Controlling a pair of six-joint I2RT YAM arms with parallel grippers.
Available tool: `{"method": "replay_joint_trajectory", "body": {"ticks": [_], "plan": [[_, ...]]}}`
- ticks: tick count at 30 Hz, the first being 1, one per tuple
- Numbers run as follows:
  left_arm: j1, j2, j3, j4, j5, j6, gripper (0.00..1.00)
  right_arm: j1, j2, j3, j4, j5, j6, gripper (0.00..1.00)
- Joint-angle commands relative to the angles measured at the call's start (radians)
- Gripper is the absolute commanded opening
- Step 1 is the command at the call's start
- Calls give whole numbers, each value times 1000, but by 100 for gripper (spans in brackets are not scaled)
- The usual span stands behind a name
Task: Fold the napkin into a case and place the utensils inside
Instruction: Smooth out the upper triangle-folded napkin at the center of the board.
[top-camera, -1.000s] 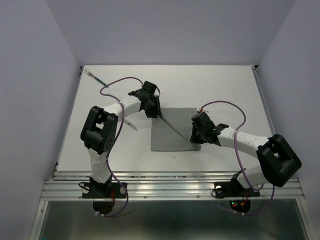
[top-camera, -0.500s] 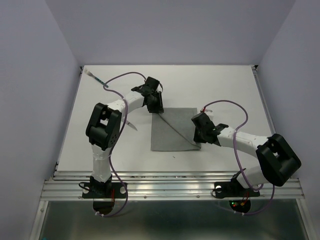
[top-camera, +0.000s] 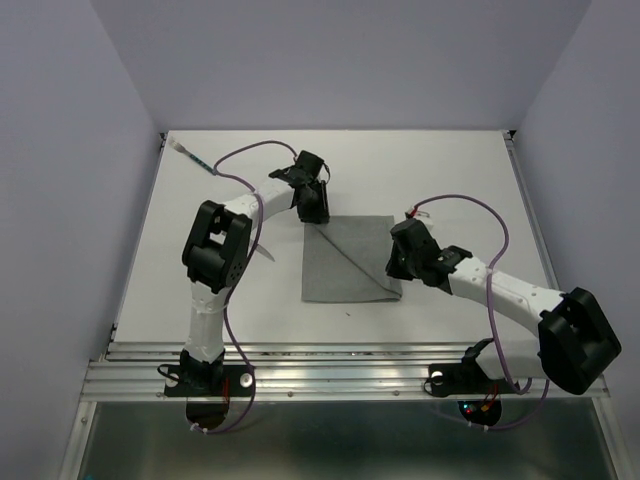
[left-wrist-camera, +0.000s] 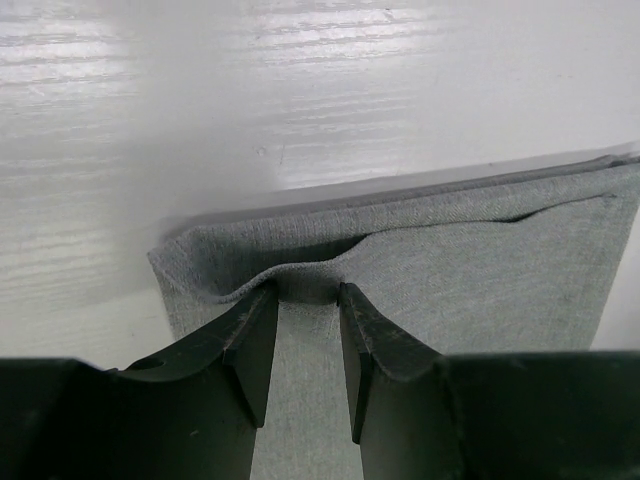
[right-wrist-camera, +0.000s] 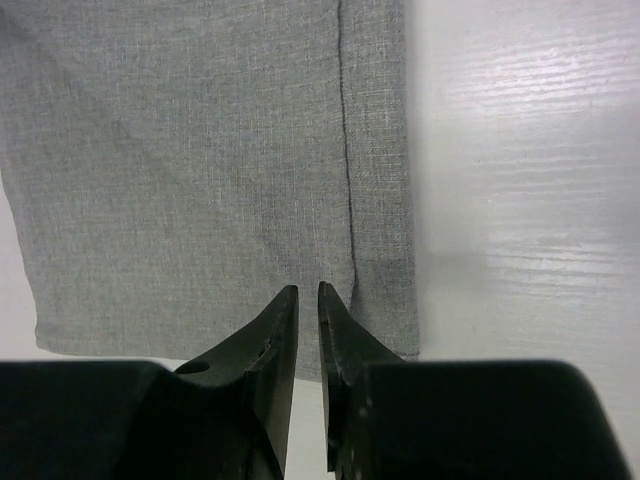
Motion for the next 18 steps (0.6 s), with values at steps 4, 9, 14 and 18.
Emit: {"method": "replay_joint_trajectory", "body": {"ticks": [4, 9, 14, 18], "plan": [[-2, 50, 49, -28, -28, 31, 42, 3, 23, -18, 53, -72, 27, 20], [1, 52, 46, -27, -37, 31, 42, 3, 90, -78, 85, -62, 37, 20], [3, 44, 41, -28, -50, 34, 42, 3, 133, -104, 53, 23, 40, 19], [3, 26, 46, -39, -64, 37, 42, 3, 51, -89, 39, -16, 35, 19]]}}
